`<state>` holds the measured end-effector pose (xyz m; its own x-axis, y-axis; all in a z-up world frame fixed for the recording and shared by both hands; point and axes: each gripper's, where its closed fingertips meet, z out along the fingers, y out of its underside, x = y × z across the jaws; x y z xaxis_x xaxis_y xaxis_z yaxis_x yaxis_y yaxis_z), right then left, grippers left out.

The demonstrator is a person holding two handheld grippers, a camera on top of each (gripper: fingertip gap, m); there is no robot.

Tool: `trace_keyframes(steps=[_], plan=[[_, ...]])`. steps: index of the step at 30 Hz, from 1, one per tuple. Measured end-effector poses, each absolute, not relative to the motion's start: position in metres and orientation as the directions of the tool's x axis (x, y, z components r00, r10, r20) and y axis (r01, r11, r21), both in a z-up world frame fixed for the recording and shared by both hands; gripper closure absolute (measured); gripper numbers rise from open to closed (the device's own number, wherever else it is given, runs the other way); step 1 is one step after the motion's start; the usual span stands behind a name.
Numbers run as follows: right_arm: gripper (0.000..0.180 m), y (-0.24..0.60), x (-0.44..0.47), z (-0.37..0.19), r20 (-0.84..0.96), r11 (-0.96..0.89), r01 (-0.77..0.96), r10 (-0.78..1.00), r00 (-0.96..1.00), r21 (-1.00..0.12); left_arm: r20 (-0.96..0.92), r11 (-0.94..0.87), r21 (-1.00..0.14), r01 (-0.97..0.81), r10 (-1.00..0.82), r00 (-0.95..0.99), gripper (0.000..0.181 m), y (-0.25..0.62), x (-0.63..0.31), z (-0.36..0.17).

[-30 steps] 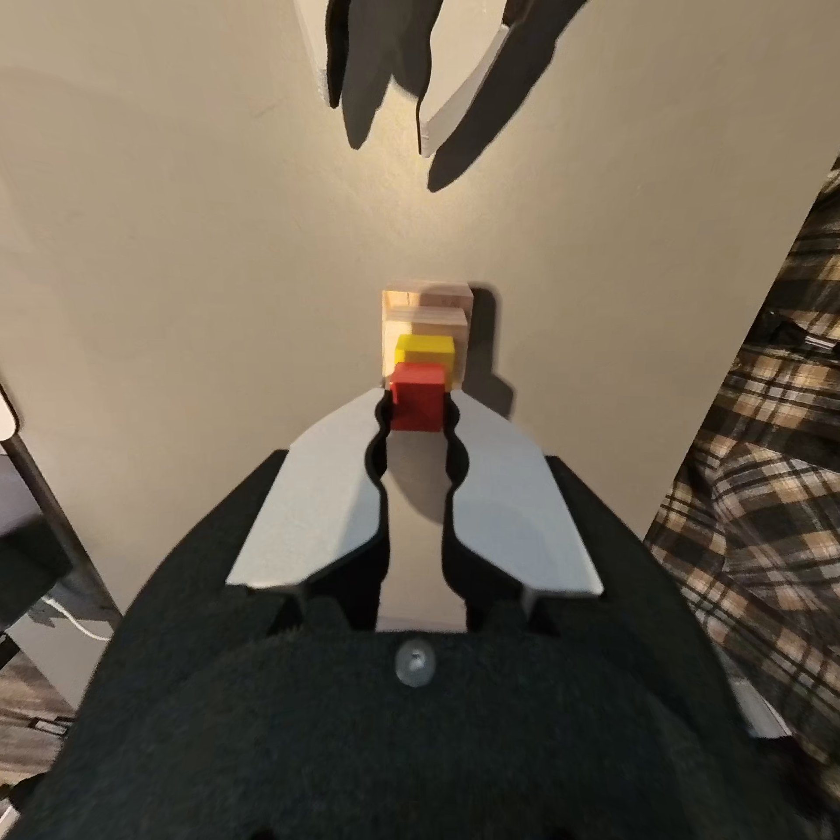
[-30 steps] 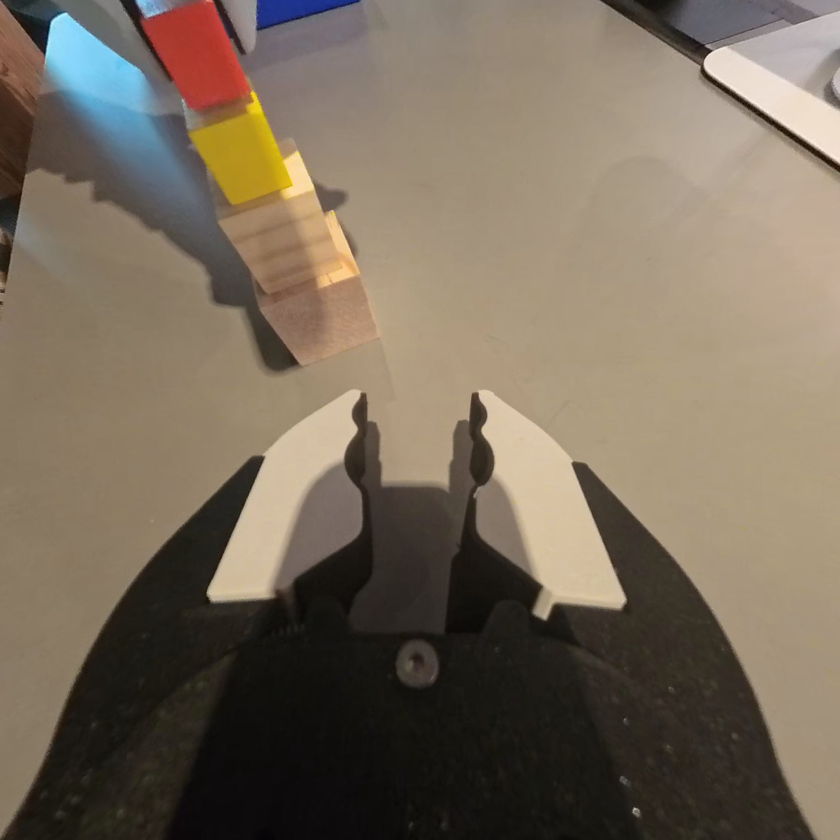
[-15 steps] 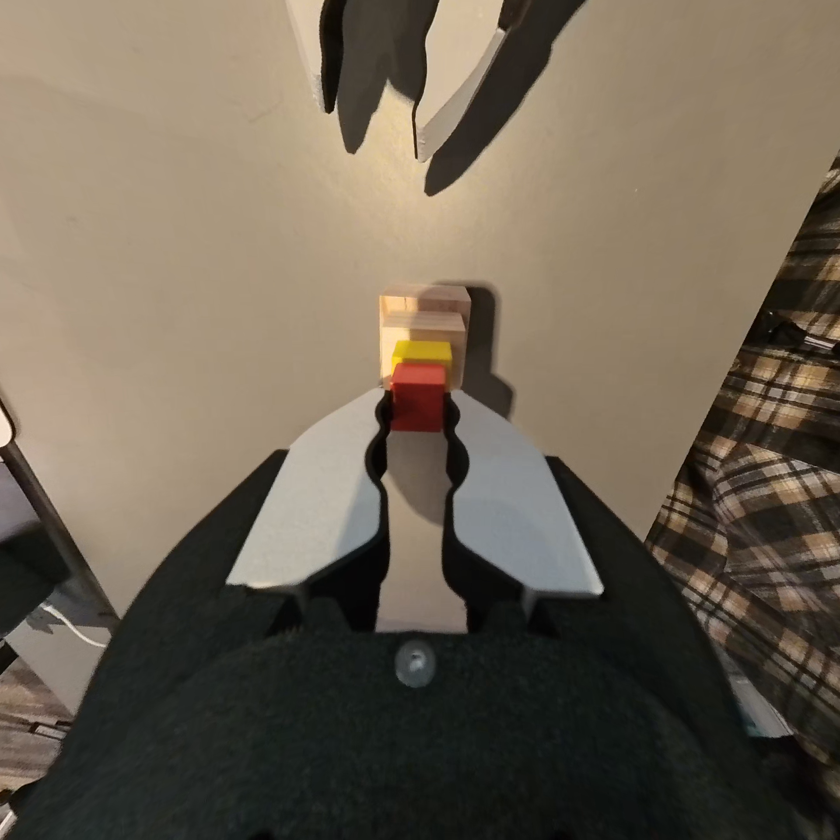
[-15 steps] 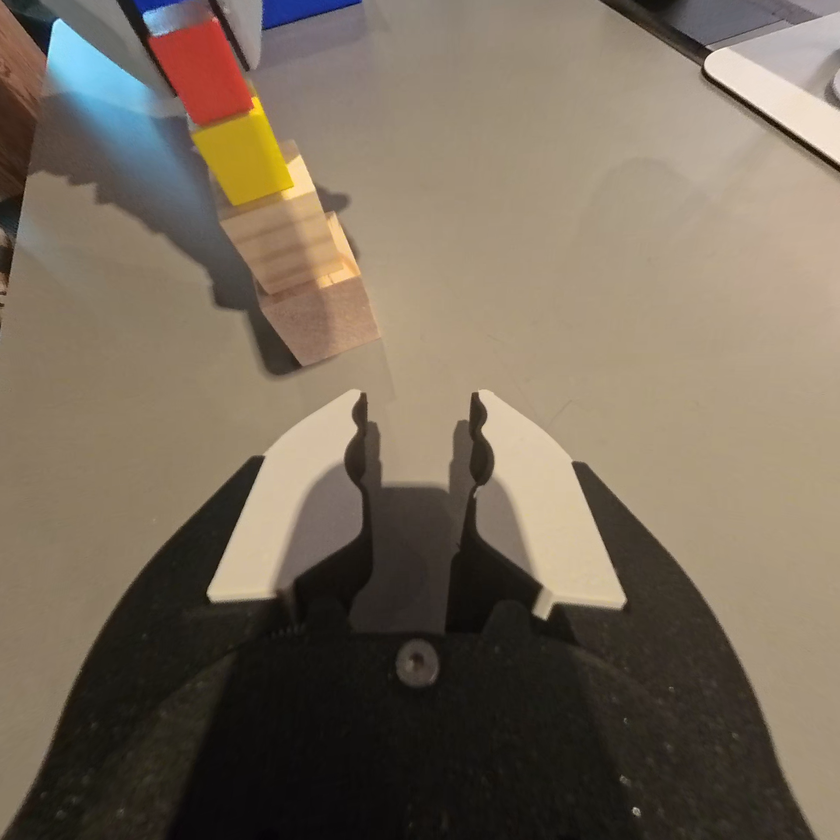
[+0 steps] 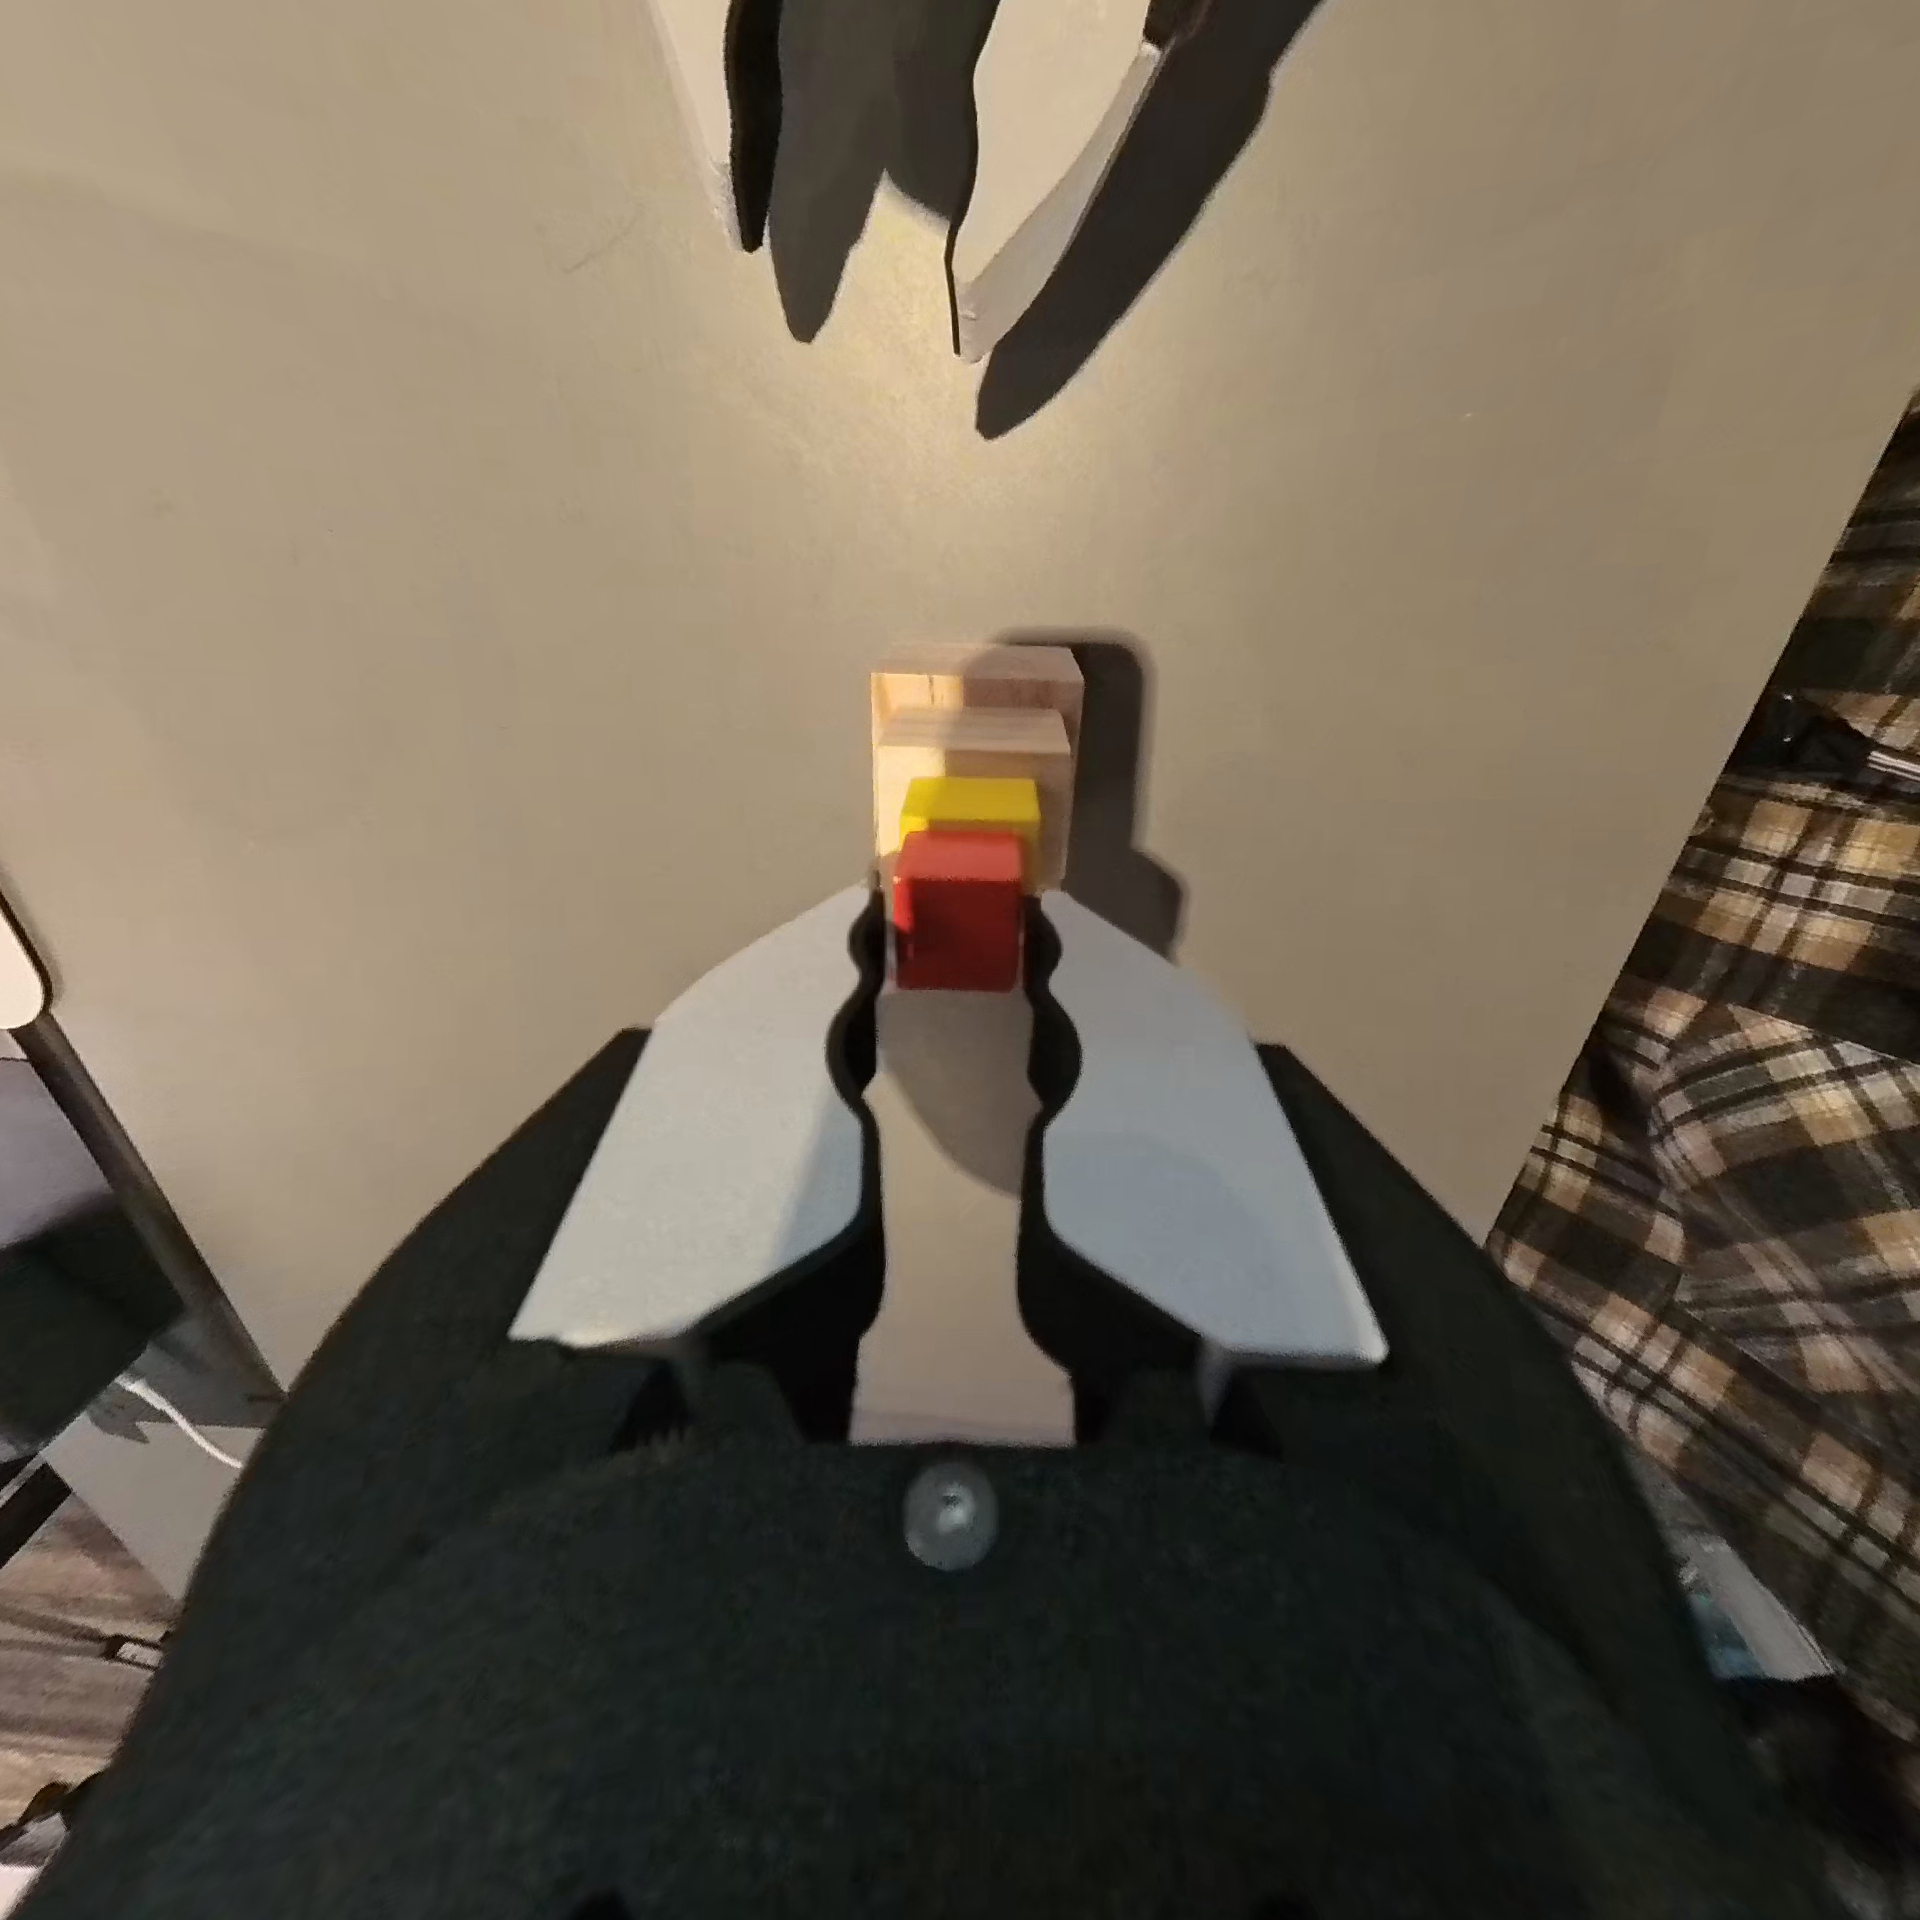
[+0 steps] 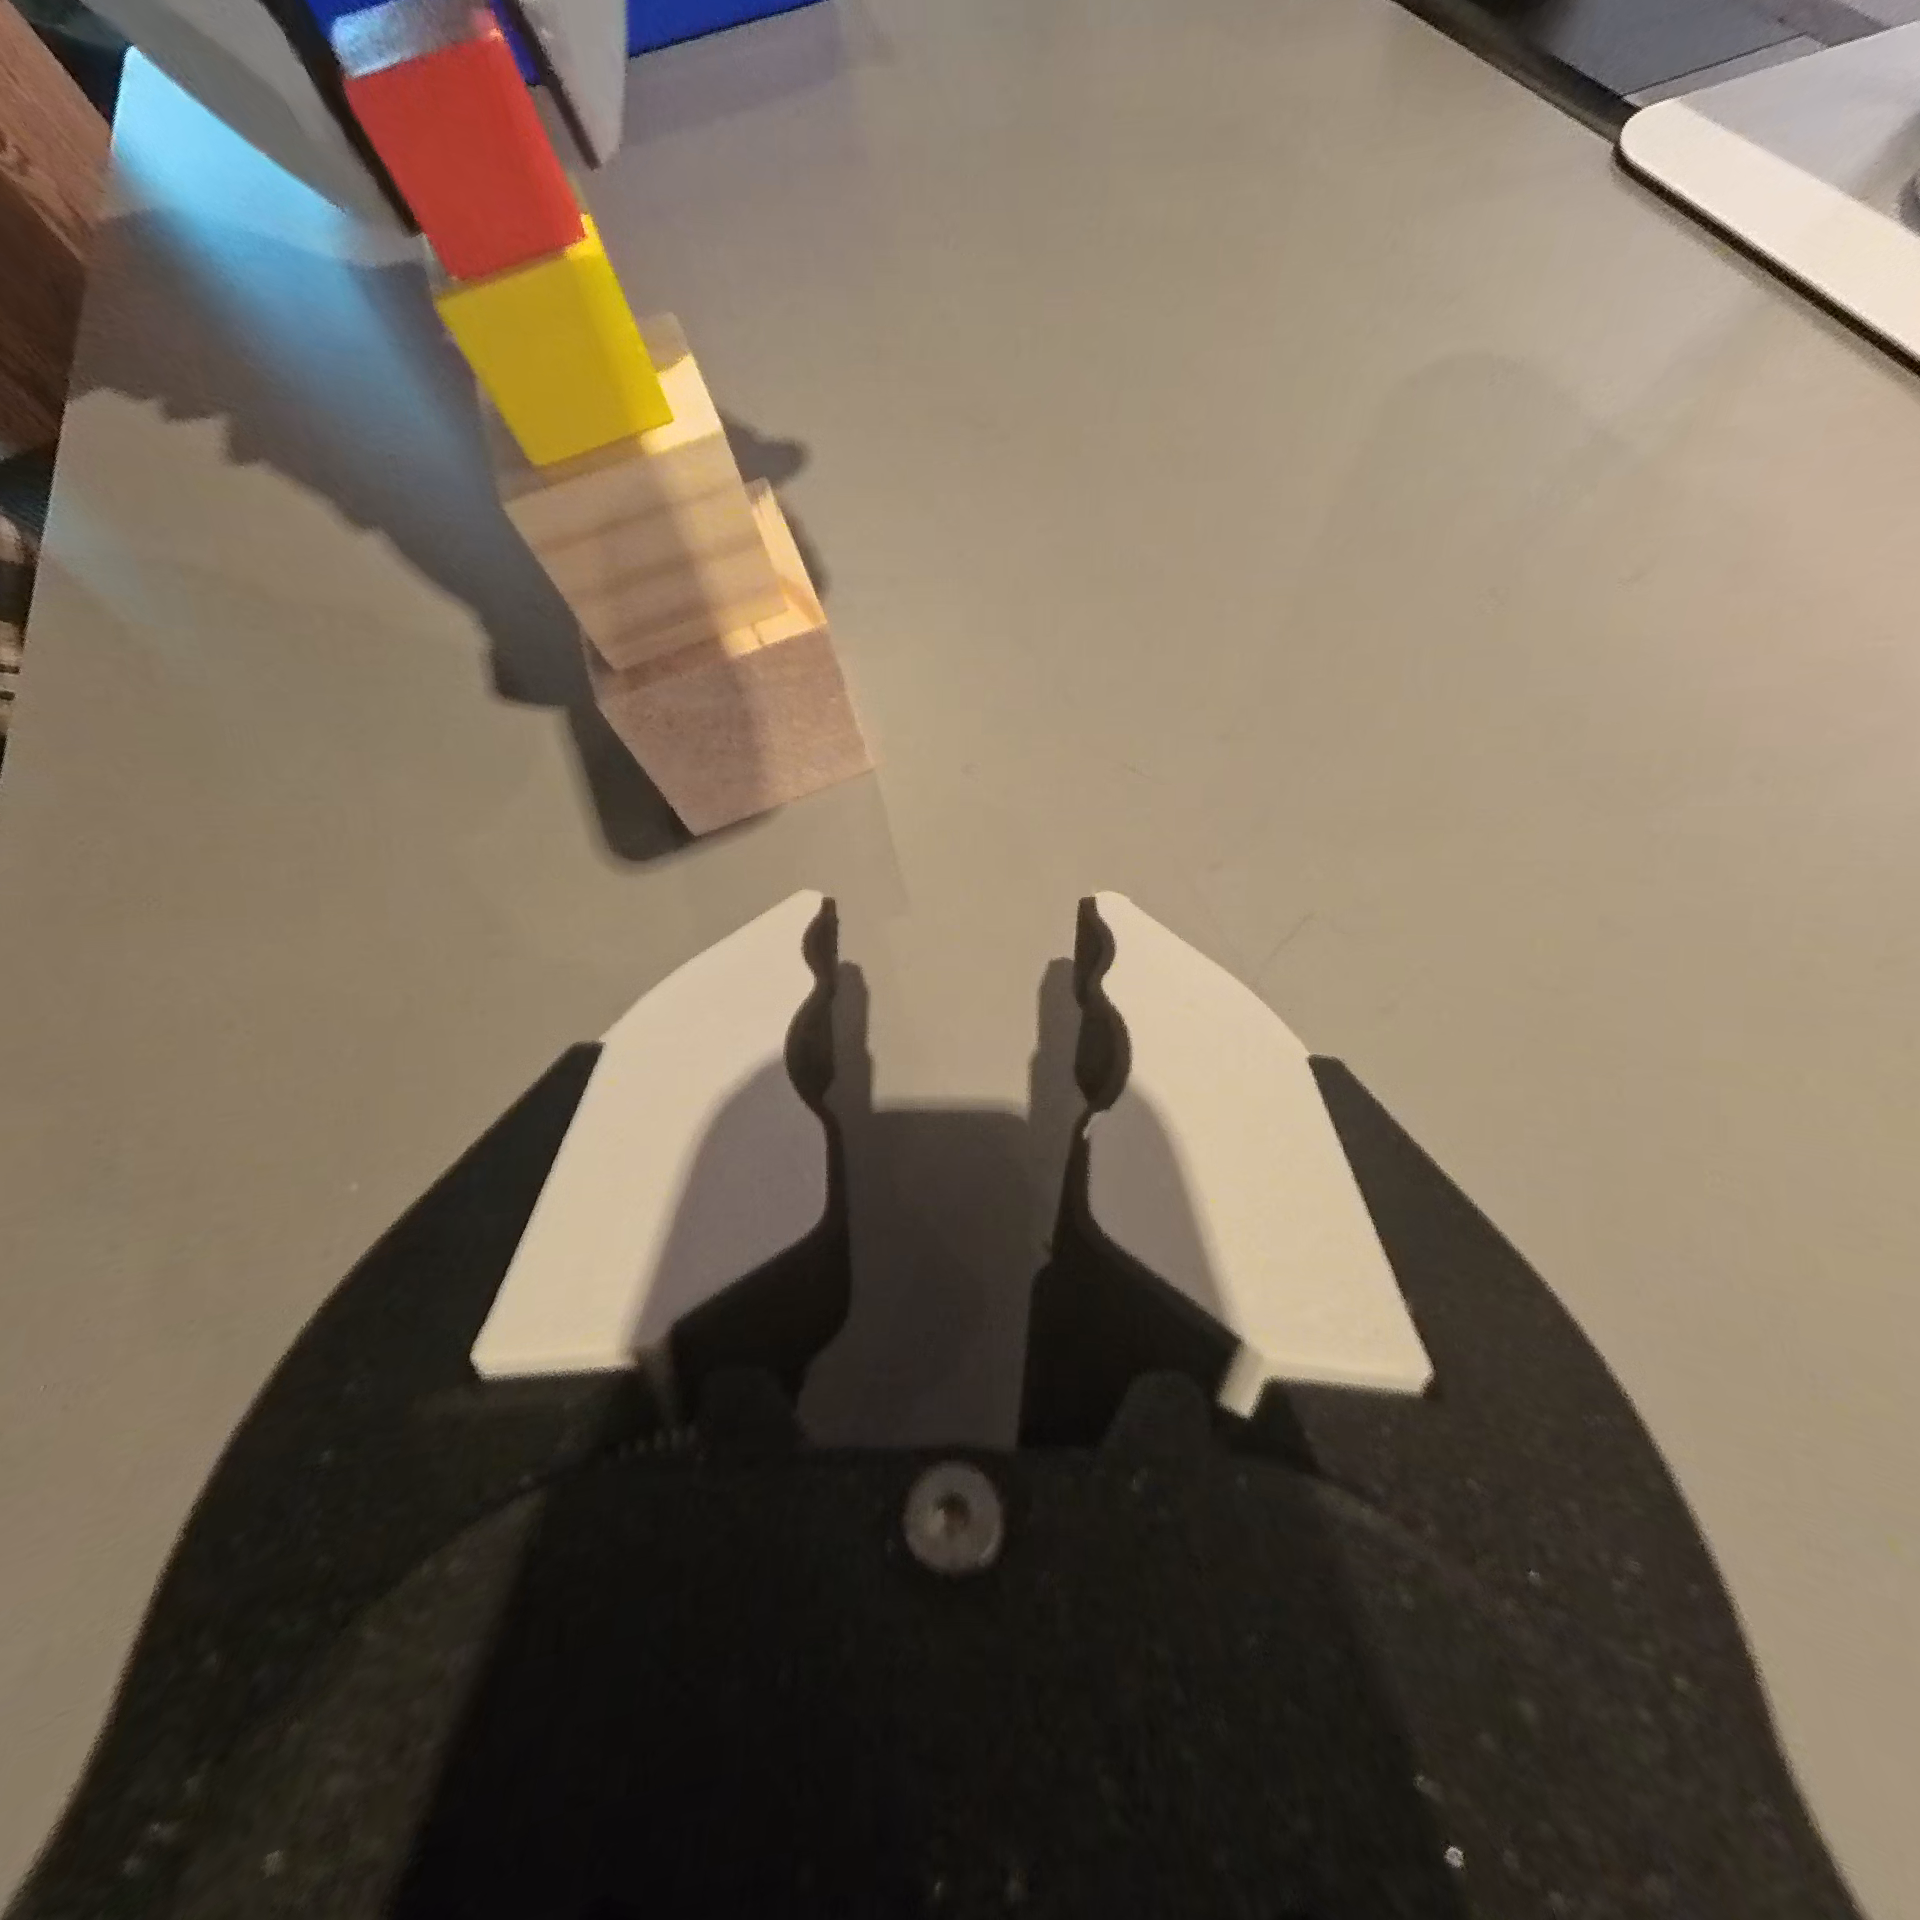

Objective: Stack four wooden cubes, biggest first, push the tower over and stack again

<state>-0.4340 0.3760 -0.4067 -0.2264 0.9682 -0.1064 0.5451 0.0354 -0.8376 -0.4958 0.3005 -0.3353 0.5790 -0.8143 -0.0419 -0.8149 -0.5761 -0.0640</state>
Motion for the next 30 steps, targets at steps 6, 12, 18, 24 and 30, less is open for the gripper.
trace_keyframes(steps=[6, 12, 18, 24, 30], plan=[[0.135, 0.377, -0.433, -0.405, -0.101, 0.035, 0.539, 0.970, -0.221, -0.842, -0.074, -0.577, -0.098, -0.811, -0.808, 0.584, 0.136, 0.304, -0.501, -0.322], [0.135, 0.379, -0.433, -0.402, -0.091, 0.035, 0.531, 0.973, -0.210, -0.846, -0.149, -0.592, -0.419, -0.689, -0.703, 0.695, 0.105, 0.320, -0.524, -0.264], [0.133, 0.379, -0.434, -0.403, -0.090, 0.034, 0.534, 0.975, -0.205, -0.845, -0.099, -0.418, -0.853, -0.313, -0.459, 0.883, 0.091, 0.321, -0.582, -0.228], [0.133, 0.382, -0.435, -0.398, -0.091, 0.013, 0.508, 0.980, -0.179, -0.861, 0.079, -0.201, -0.979, 0.035, -0.216, 0.973, 0.093, 0.300, -0.666, -0.269], [0.130, 0.395, -0.429, -0.388, -0.087, -0.074, 0.517, 0.996, -0.002, -0.853, 0.073, -0.233, -0.970, 0.065, -0.025, 0.997, 0.092, 0.286, -0.729, -0.331]])
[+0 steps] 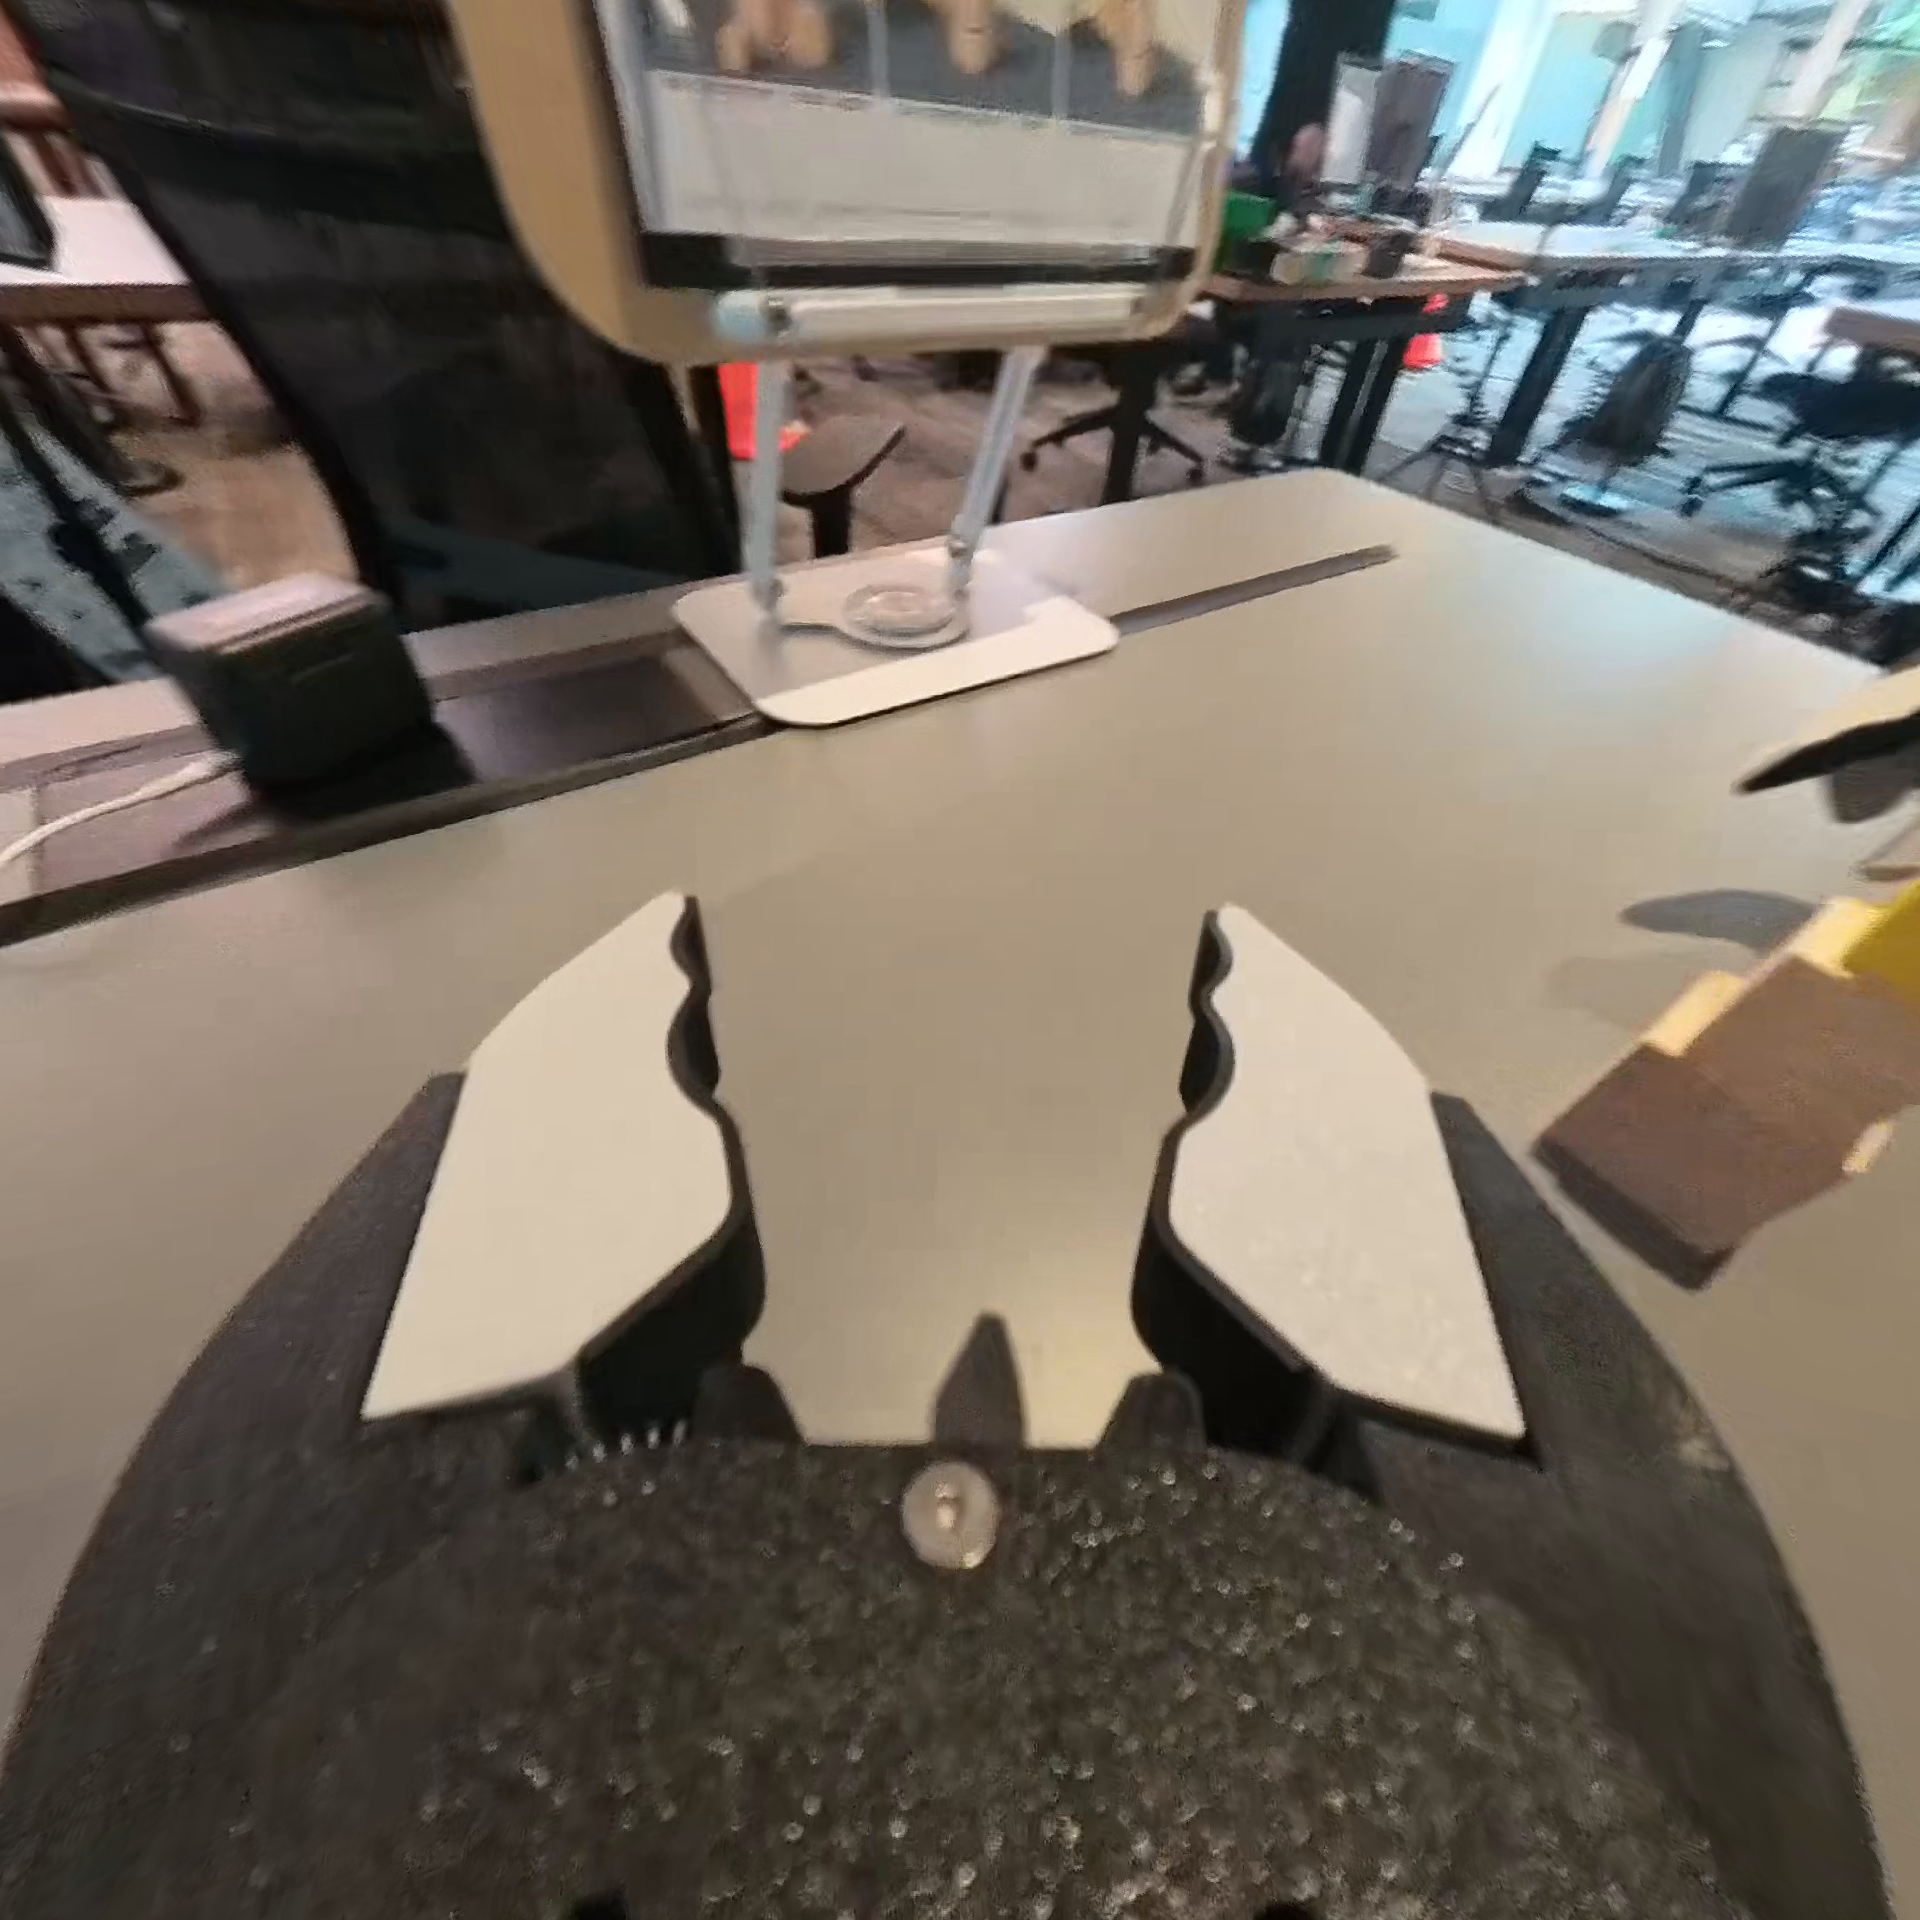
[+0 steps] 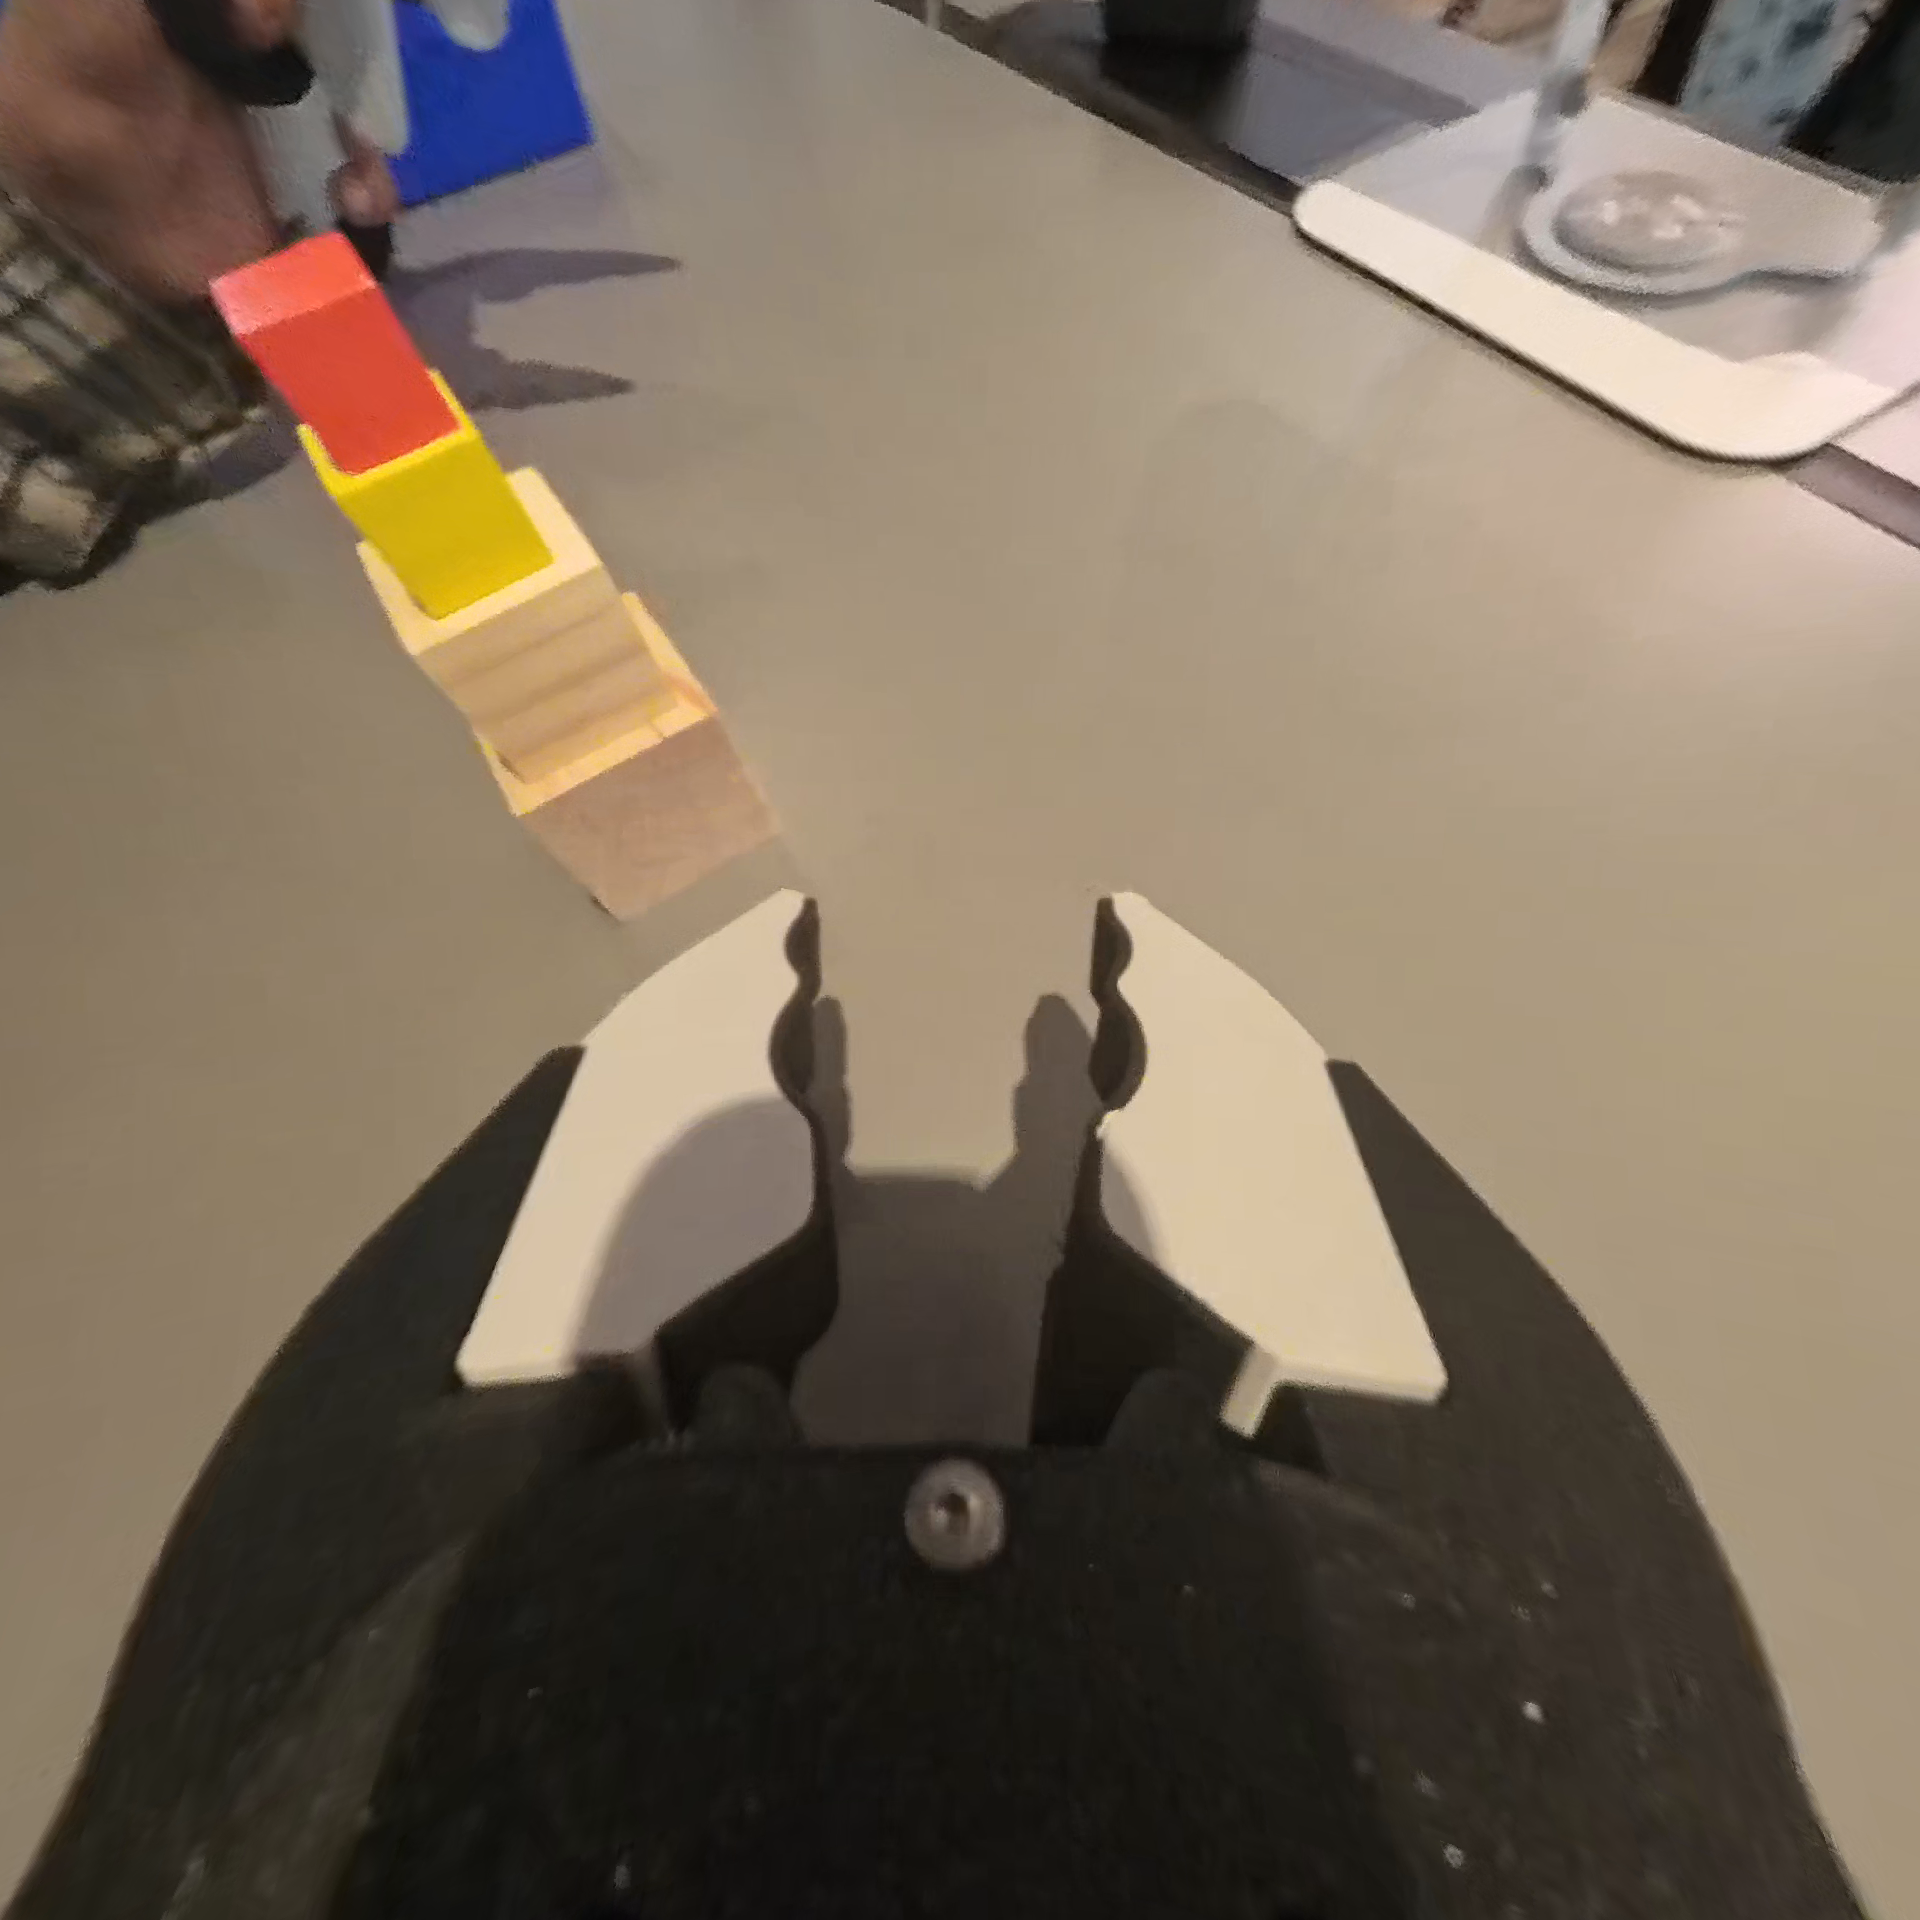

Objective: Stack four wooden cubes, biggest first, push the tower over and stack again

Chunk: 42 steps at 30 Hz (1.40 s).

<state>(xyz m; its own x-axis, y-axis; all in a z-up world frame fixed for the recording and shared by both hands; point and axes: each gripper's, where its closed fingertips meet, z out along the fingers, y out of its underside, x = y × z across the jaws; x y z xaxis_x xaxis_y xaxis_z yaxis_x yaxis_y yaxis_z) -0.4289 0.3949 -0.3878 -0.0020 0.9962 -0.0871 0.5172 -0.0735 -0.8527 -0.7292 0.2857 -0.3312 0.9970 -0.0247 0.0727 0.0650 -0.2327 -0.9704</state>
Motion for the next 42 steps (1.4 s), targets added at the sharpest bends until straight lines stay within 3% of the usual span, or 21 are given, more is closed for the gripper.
trace_keyframes(steps=[5, 10, 12, 14, 21, 27, 36, 42], plan=[[0.120, 0.402, -0.417, -0.365, -0.078, -0.148, 0.560, 0.986, 0.147, -0.815, 0.112, -0.170, -0.978, 0.123, 0.073, 0.991, 0.094, 0.272, -0.754, -0.332], [0.123, 0.403, -0.415, -0.338, -0.040, -0.181, 0.612, 0.971, 0.237, -0.770, 0.100, -0.216, -0.970, 0.116, 0.085, 0.991, 0.093, 0.270, -0.755, -0.343], [0.135, 0.404, -0.414, -0.334, -0.024, -0.203, 0.645, 0.961, 0.275, -0.737, 0.102, -0.213, -0.970, 0.120, 0.090, 0.991, 0.093, 0.269, -0.756, -0.343], [0.180, 0.396, -0.413, -0.335, -0.063, -0.248, 0.678, 0.956, 0.285, -0.692, 0.098, -0.208, -0.971, 0.117, 0.096, 0.991, 0.093, 0.268, -0.758, -0.342], [0.180, 0.374, -0.403, -0.356, -0.310, -0.609, 0.684, 0.793, 0.524, -0.401, 0.114, -0.239, -0.961, 0.141, 0.123, 0.986, 0.090, 0.268, -0.767, -0.353], [0.180, 0.348, -0.417, -0.375, -0.421, -0.741, 0.632, 0.659, 0.623, -0.226, 0.114, -0.230, -0.963, 0.136, 0.109, 0.988, 0.092, 0.268, -0.765, -0.349], [0.180, 0.311, -0.481, -0.386, -0.518, -0.739, 0.647, 0.633, 0.574, -0.186, 0.121, -0.203, -0.969, 0.143, 0.117, 0.986, 0.093, 0.264, -0.769, -0.341], [0.180, 0.294, -0.516, -0.378, -0.499, -0.657, 0.711, 0.718, 0.486, -0.253, 0.119, -0.206, -0.968, 0.144, 0.127, 0.985, 0.094, 0.263, -0.773, -0.343]])
